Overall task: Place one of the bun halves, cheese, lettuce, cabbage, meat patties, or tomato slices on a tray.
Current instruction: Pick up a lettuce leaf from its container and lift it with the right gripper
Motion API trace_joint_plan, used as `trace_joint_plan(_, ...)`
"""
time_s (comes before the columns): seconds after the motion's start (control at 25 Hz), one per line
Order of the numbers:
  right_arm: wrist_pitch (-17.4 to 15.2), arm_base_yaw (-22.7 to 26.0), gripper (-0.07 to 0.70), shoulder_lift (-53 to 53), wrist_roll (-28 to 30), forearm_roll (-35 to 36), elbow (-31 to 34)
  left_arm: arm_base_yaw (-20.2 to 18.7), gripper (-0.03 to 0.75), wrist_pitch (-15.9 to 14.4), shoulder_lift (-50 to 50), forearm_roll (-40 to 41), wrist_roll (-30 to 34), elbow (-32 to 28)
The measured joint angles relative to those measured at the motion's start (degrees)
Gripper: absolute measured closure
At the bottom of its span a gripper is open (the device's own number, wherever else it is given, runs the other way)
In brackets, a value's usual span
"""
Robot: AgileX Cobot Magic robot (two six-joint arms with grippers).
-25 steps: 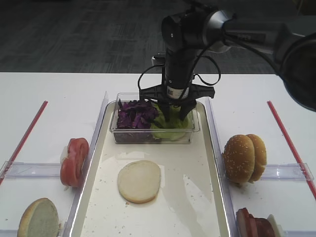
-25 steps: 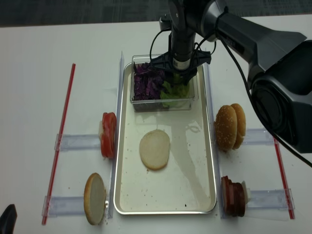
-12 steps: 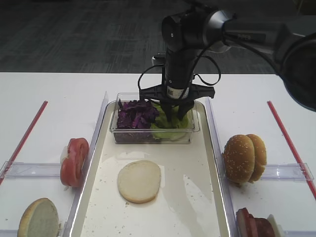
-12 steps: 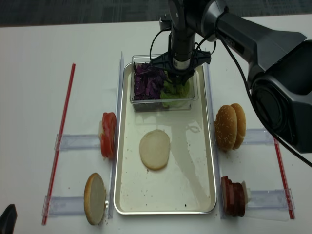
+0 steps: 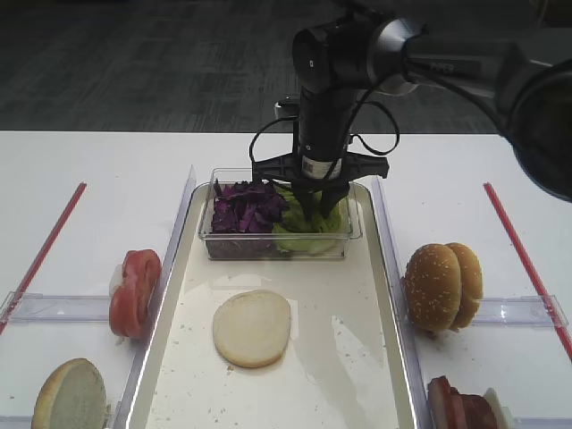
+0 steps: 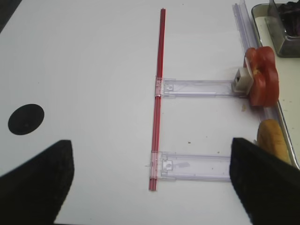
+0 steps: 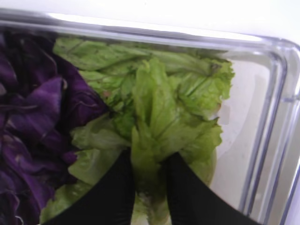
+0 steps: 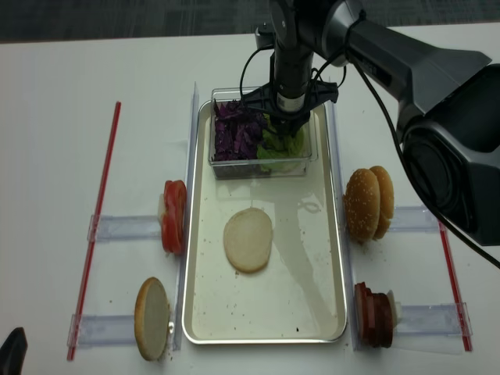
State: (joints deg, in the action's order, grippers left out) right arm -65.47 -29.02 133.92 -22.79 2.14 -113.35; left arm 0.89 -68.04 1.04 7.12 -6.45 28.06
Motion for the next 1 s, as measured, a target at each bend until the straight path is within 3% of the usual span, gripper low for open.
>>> trace_joint_plan(0.44, 0.0, 0.0, 0.566, 0.0, 0.0, 0.1, 0.0, 0.0, 0.097, 0.0, 0.0, 0.0, 0.0, 0.0)
trace_joint_plan(0.76, -0.1, 0.0, 0.575, 0.0, 0.0, 0.2, 0.0, 0.0, 0.097, 0.0, 0.0, 0.0, 0.0, 0.0)
trace_joint_plan(1.0, -3.5, 0.0, 0.575, 0.0, 0.1, 0.3, -4.7, 0.0, 0.097, 0.0, 0.0, 0.0, 0.0, 0.0)
